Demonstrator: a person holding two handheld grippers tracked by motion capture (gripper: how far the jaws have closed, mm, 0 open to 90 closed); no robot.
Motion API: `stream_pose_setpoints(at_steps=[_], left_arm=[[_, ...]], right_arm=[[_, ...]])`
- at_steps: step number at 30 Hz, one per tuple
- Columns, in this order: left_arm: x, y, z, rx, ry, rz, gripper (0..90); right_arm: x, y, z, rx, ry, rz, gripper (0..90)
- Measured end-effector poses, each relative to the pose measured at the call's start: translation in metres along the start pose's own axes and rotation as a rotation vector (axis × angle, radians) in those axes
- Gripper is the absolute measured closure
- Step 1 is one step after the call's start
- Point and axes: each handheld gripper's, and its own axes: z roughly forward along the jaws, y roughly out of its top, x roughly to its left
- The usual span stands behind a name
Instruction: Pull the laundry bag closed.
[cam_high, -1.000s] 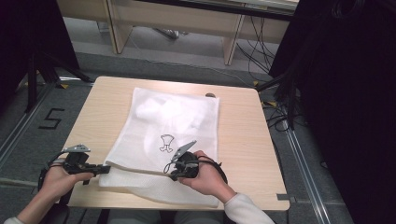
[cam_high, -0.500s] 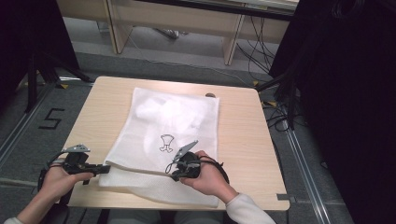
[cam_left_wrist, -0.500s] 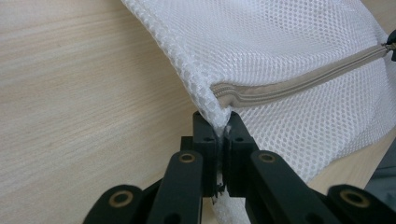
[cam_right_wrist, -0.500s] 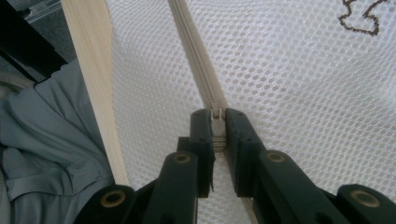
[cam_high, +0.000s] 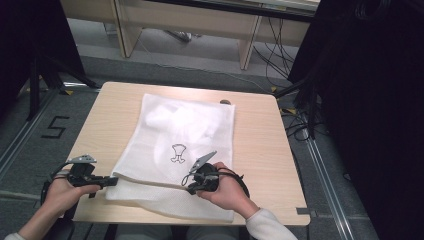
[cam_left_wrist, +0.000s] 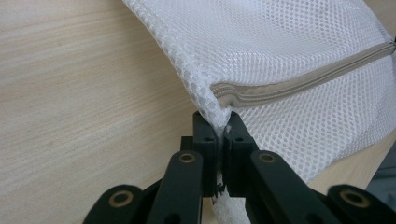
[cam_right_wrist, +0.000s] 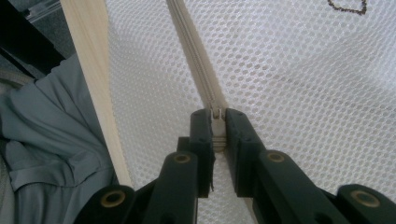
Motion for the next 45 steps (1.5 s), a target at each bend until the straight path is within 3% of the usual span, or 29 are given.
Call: stream_pose_setpoints(at_steps=[28,31,34,36,38,45], left_arm=[[0.0,0.0,0.0,-0.001,0.006,-0.004,85.6],[-0.001,0.0,0.0,0.0,0.007,-0.003,85.6],[0.0,0.0,0.0,0.002,0.008,-0.002,85.6],[0.0,0.0,0.0,0.002,0.005,-0.003,85.6],[0.0,0.0,0.0,0.001,0.008,-0.003,85.7],[0.0,0.0,0.0,0.006,0.004,0.003,85.6]], right_arm=[[-0.002,-0.01,-0.006,-0.011,-0.018,0.008,82.7],[-0.002,-0.012,-0.008,-0.004,-0.019,0.032,82.6],[-0.003,-0.013,-0.008,-0.012,-0.013,0.016,82.6],[-0.002,-0.014,-0.01,-0.004,-0.015,0.04,82.7],[-0.004,-0.014,-0.01,-0.011,-0.015,0.018,82.7],[-0.005,-0.016,-0.01,-0.014,-0.014,0.024,82.6]])
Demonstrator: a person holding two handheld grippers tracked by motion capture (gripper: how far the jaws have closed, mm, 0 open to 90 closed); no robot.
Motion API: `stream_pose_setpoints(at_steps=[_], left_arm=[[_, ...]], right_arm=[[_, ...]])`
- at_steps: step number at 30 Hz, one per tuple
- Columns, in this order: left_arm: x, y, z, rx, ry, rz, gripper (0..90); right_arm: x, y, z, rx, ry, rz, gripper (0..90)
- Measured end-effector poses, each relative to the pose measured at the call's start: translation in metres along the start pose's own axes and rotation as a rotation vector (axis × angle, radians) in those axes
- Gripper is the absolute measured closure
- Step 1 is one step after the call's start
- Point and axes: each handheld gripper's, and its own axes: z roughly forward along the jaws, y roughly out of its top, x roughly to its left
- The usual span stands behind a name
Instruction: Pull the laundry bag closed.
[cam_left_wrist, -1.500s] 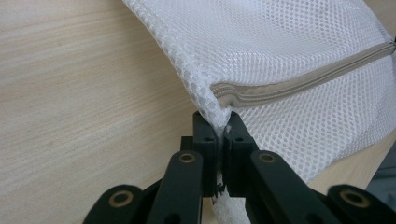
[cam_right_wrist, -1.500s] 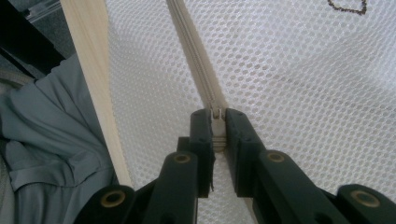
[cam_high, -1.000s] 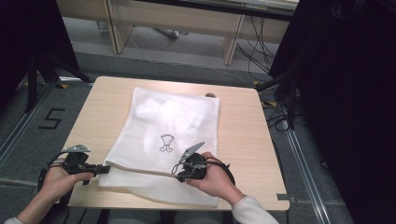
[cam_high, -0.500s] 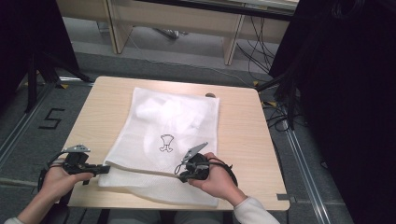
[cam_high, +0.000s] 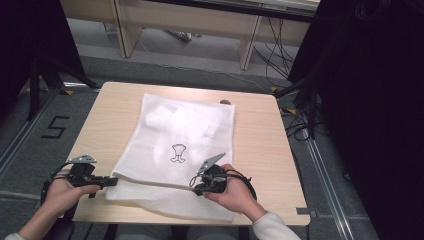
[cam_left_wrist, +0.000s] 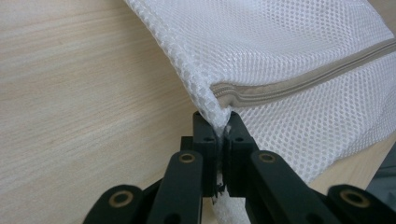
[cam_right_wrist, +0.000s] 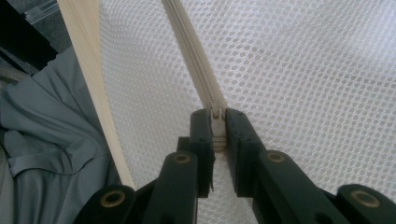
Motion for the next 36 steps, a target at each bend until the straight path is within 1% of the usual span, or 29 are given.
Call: stream_pose_setpoints(at_steps=[1,2,3,4,5,6,7,8,9,11,13,14,15,16,17,19,21,22,24,25,26,28,30,31,32,34,36], left_arm=[[-0.001,-0.001,0.001,-0.026,0.008,-0.003,85.6],[-0.001,-0.001,0.001,-0.023,0.008,-0.004,85.6],[0.0,0.0,0.0,-0.012,0.011,-0.003,85.6],[0.0,0.0,0.0,-0.003,0.003,-0.001,85.6],[0.0,0.0,0.0,0.0,0.003,0.0,85.6],[0.0,0.0,0.0,-0.005,0.007,0.0,85.6],[0.0,0.0,0.0,-0.006,0.007,-0.001,85.6],[-0.001,-0.001,0.001,-0.022,0.009,-0.003,85.6],[-0.001,-0.001,0.001,-0.022,0.01,-0.003,85.7],[0.0,-0.001,0.001,-0.017,0.011,-0.002,85.6],[0.0,-0.001,0.001,-0.023,0.009,-0.003,85.6],[0.0,-0.001,0.001,-0.018,0.007,-0.003,85.6],[0.0,0.0,0.0,0.0,0.008,0.002,85.6],[-0.001,-0.001,0.001,-0.025,0.01,-0.002,85.6],[-0.001,-0.001,0.001,-0.022,0.011,-0.002,85.6],[0.0,-0.001,0.001,-0.022,0.012,-0.001,85.6],[0.0,-0.001,0.001,-0.022,0.012,-0.001,85.6],[0.0,0.0,0.001,-0.009,0.019,0.002,85.7],[0.0,0.0,0.0,0.002,0.011,0.004,85.6],[0.0,0.0,0.0,0.001,0.012,0.004,85.6],[0.0,0.0,0.0,0.001,0.012,0.004,85.6],[0.0,0.0,0.0,0.0,0.014,0.004,85.6],[0.0,-0.001,0.001,-0.015,0.014,0.0,85.6],[0.0,0.0,0.0,-0.004,0.017,0.003,85.6],[0.0,0.0,0.0,0.0,0.01,0.003,85.6],[0.0,-0.001,0.001,-0.022,0.012,-0.001,85.6],[0.0,-0.001,0.001,-0.02,0.012,0.0,85.6]], right_arm=[[0.0,0.0,0.0,-0.001,-0.002,0.002,82.6],[0.001,-0.001,-0.001,0.006,-0.012,0.011,82.6],[0.001,-0.001,-0.001,0.009,-0.012,0.017,82.6],[0.001,-0.002,-0.002,0.008,-0.003,0.019,82.6],[0.0,-0.002,-0.002,0.005,-0.007,0.017,82.7],[0.0,-0.003,-0.002,0.005,-0.016,0.012,82.7],[0.0,-0.003,-0.002,0.009,-0.011,0.021,82.7],[-0.001,-0.004,-0.003,0.007,-0.006,0.025,82.6],[-0.001,-0.005,-0.003,0.005,-0.01,0.018,82.6],[-0.001,-0.006,-0.003,0.004,-0.009,0.022,82.7],[-0.001,-0.006,-0.004,0.008,-0.012,0.024,82.6],[-0.001,-0.007,-0.004,0.006,-0.012,0.024,82.6],[-0.001,-0.007,-0.004,0.003,-0.011,0.023,82.7],[-0.001,-0.007,-0.004,0.001,-0.014,0.024,82.7],[-0.002,-0.008,-0.005,0.003,-0.012,0.025,82.6],[-0.003,-0.009,-0.005,0.0,-0.016,0.012,82.6],[-0.004,-0.011,-0.005,-0.007,-0.017,0.016,82.6],[-0.004,-0.011,-0.006,0.002,-0.015,0.026,82.6],[-0.005,-0.013,-0.006,-0.002,-0.013,0.024,82.7],[-0.005,-0.013,-0.007,0.002,-0.01,0.03,82.6],[-0.005,-0.014,-0.006,-0.004,-0.017,0.02,82.6],[-0.005,-0.014,-0.006,0.0,-0.014,0.025,82.6],[-0.005,-0.014,-0.005,-0.001,-0.01,0.021,82.6],[-0.005,-0.014,-0.006,-0.003,-0.016,0.02,82.6],[-0.005,-0.014,-0.006,-0.004,-0.017,0.019,82.6],[-0.005,-0.014,-0.006,-0.004,-0.017,0.019,82.6],[-0.005,-0.014,-0.007,-0.004,-0.018,0.024,82.6]])
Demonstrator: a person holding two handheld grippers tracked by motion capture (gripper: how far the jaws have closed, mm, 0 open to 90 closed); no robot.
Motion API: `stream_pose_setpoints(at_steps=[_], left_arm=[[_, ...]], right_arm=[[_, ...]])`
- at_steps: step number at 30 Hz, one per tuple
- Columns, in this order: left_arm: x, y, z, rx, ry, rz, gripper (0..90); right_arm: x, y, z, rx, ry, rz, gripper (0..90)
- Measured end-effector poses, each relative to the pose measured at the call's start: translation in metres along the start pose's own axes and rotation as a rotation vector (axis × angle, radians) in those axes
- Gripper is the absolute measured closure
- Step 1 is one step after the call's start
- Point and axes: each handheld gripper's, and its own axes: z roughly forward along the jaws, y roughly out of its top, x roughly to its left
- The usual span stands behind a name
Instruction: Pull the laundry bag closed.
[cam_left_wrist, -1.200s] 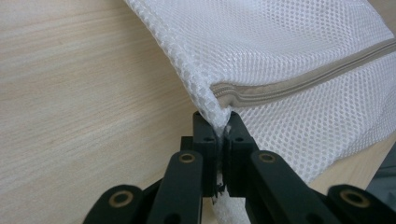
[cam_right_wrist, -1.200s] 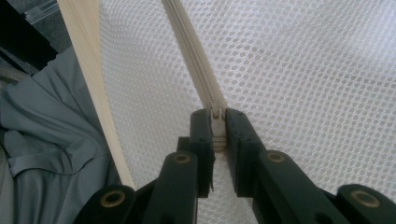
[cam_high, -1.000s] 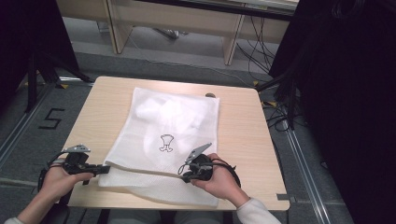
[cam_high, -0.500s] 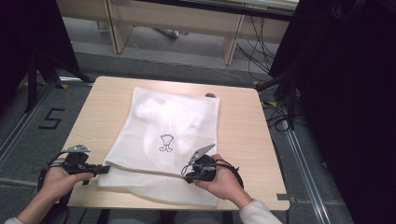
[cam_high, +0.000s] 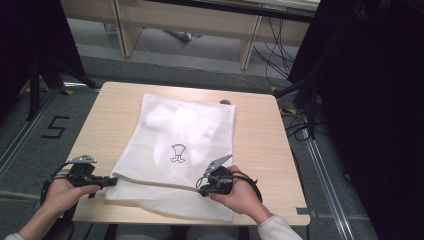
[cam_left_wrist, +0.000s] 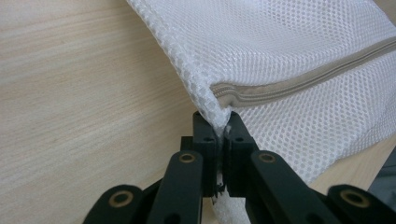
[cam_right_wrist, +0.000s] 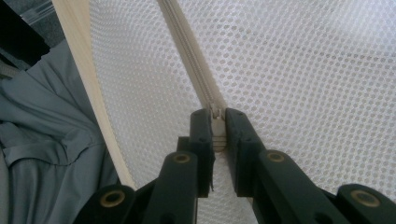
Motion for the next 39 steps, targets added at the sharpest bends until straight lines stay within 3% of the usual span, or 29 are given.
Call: stream_pose_setpoints(at_steps=[6,8,10,13,15,20,28,31,35,39], left_arm=[[0.0,0.001,-0.001,0.021,0.002,0.005,85.6],[0.0,0.0,0.0,-0.002,0.003,0.0,85.6],[0.0,0.0,0.0,0.0,0.003,0.0,85.6],[0.0,0.0,0.0,0.001,0.003,0.001,85.6],[0.001,0.001,-0.001,0.024,0.0,0.005,85.6],[0.0,0.0,0.0,0.0,0.003,0.0,85.6],[0.0,0.001,-0.001,0.021,0.001,0.004,85.6],[0.0,0.0,0.0,0.0,0.003,0.0,85.6],[0.0,0.001,-0.001,0.016,0.002,0.003,85.6],[0.0,0.0,0.0,0.001,0.003,0.0,85.6]], right_arm=[[-0.001,-0.002,-0.001,0.001,0.003,-0.001,82.6],[-0.001,-0.003,-0.001,0.004,-0.005,0.002,82.6],[-0.002,-0.005,-0.002,0.005,-0.008,0.019,82.6],[-0.003,-0.006,-0.003,0.002,-0.003,0.006,82.6],[-0.003,-0.007,-0.003,0.003,-0.011,0.005,82.6],[-0.004,-0.008,-0.004,0.003,-0.01,0.005,82.6],[-0.005,-0.01,-0.007,0.002,-0.013,0.011,82.6],[-0.005,-0.011,-0.007,0.005,-0.012,0.01,82.6],[-0.006,-0.012,-0.008,0.004,-0.016,0.009,82.6],[-0.006,-0.014,-0.008,0.003,-0.018,0.016,82.6]])
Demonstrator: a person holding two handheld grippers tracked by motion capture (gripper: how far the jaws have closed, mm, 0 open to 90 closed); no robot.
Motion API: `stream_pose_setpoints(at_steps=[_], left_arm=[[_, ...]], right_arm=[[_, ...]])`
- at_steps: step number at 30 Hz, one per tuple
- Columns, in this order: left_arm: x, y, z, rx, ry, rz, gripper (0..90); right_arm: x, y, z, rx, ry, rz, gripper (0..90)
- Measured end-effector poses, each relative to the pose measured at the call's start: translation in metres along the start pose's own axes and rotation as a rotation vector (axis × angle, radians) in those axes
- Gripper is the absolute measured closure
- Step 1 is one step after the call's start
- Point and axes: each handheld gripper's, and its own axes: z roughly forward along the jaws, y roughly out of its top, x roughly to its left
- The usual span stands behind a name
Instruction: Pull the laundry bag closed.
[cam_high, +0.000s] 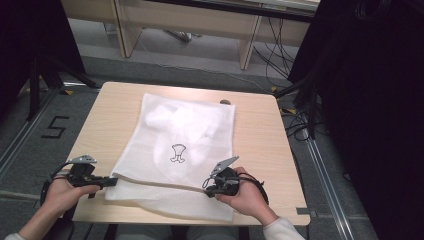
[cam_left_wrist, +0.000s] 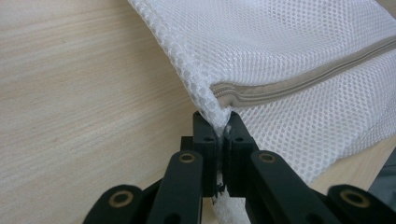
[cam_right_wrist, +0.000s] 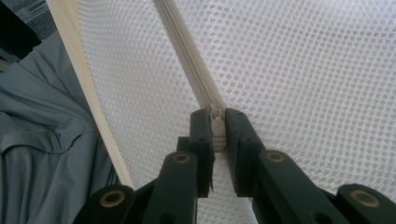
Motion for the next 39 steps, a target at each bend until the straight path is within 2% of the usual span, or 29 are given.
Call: stream_pose_setpoints(at_steps=[2,3,6,7,12,14,15,16,30,31,39], left_arm=[[0.0,0.0,0.0,0.005,-0.001,0.001,85.6],[0.001,0.001,-0.001,0.023,-0.004,0.002,85.6],[0.0,0.0,0.0,0.004,0.0,0.001,85.6],[0.0,0.001,-0.001,0.019,0.002,0.002,85.6],[0.001,0.001,-0.001,0.025,-0.003,0.005,85.6],[0.0,0.0,-0.001,0.011,0.006,0.0,85.6],[0.0,0.0,-0.001,0.014,0.005,-0.002,85.6],[0.001,0.001,-0.001,0.017,-0.001,-0.002,85.6],[0.001,0.0,-0.001,0.022,-0.001,0.001,85.6],[0.001,0.0,-0.001,0.021,-0.001,0.001,85.6],[0.001,0.0,-0.001,0.021,0.0,-0.001,85.6]], right_arm=[[0.0,-0.001,-0.001,0.002,-0.001,0.005,82.6],[-0.001,-0.002,-0.001,0.005,0.005,0.0,82.6],[-0.001,-0.003,-0.002,0.013,-0.002,0.002,82.6],[-0.002,-0.004,-0.001,0.003,0.002,-0.001,82.6],[-0.002,-0.005,-0.003,0.008,0.005,0.001,82.6],[-0.002,-0.005,-0.002,0.012,-0.003,-0.004,82.6],[-0.002,-0.006,-0.003,0.021,-0.001,0.01,82.6],[-0.003,-0.006,-0.003,0.016,-0.004,-0.002,82.6],[-0.005,-0.01,-0.006,0.014,0.001,0.011,82.6],[-0.006,-0.01,-0.005,0.013,0.0,0.001,82.6],[-0.007,-0.014,-0.008,0.019,-0.008,0.017,82.6]])
